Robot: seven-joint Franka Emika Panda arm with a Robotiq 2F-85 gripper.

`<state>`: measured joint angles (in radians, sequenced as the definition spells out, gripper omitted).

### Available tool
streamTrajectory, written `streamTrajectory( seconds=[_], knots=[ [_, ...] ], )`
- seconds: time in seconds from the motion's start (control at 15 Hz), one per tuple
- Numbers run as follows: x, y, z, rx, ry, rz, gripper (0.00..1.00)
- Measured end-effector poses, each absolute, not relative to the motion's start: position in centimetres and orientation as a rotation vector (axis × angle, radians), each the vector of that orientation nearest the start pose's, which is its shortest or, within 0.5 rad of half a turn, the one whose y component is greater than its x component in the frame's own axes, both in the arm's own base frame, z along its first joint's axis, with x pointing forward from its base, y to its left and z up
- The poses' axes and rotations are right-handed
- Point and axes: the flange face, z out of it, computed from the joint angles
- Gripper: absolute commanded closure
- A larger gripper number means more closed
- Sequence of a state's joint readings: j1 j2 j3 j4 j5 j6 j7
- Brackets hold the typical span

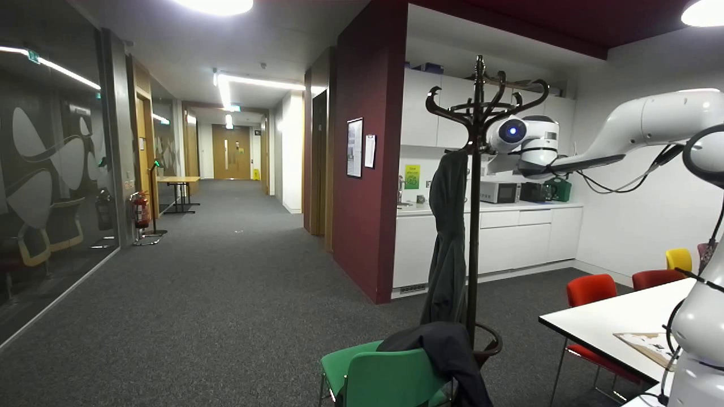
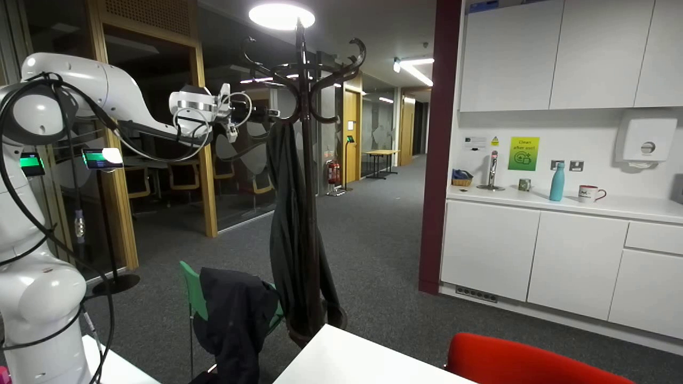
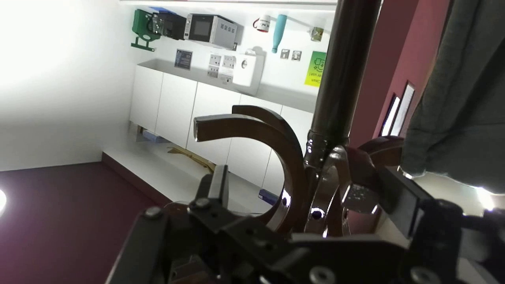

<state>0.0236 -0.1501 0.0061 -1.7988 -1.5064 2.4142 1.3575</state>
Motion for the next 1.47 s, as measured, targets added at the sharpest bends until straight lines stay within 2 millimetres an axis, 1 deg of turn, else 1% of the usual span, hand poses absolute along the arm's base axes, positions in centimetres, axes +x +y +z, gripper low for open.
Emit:
streamTrajectory(
  seconds=[0.53,0.87,1.2,1.47],
  knots=[
    [56.2,0.8,69.8,1.912,-0.478,1.592,0.00],
    [55.7,0.4,70.6,1.897,-0.494,1.598,0.00],
    [54.7,-0.6,71.4,1.874,-0.523,1.598,0.00],
    [53.6,-2.2,71.6,1.861,-0.556,1.581,0.00]
  ],
)
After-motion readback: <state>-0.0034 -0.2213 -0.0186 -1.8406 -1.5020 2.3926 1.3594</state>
